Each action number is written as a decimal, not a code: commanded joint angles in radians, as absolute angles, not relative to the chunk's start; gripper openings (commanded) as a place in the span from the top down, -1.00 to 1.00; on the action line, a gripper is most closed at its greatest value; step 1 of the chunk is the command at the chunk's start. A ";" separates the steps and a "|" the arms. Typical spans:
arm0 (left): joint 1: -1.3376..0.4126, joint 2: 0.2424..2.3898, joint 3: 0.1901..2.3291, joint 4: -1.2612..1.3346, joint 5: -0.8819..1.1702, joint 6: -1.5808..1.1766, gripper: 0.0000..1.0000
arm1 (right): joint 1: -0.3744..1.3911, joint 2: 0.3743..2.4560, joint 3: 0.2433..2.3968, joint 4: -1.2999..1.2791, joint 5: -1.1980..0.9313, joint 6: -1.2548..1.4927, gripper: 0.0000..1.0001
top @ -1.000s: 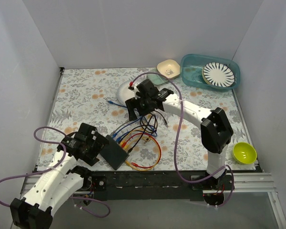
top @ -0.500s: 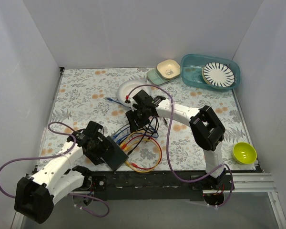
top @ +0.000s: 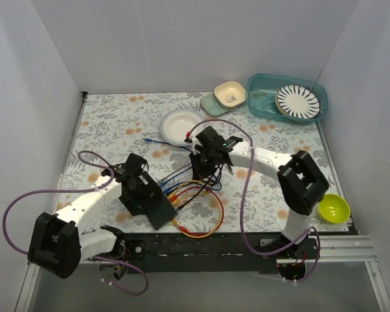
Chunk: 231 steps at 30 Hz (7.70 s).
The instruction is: Pull the plug from the switch port
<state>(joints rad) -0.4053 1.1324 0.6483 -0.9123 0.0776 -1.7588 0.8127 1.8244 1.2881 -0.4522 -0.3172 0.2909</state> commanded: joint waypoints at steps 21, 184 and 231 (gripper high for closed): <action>-0.393 1.137 0.865 -1.153 -0.210 -1.963 -0.86 | 0.586 1.304 1.020 -0.377 -0.232 0.439 0.33; -0.517 1.818 1.233 -0.503 0.115 -1.605 -0.45 | 0.778 1.585 0.857 -0.372 -0.197 0.692 0.97; -0.603 1.039 0.779 -0.790 -0.058 -1.628 -0.83 | 0.741 1.644 1.095 -0.351 -0.098 0.666 0.97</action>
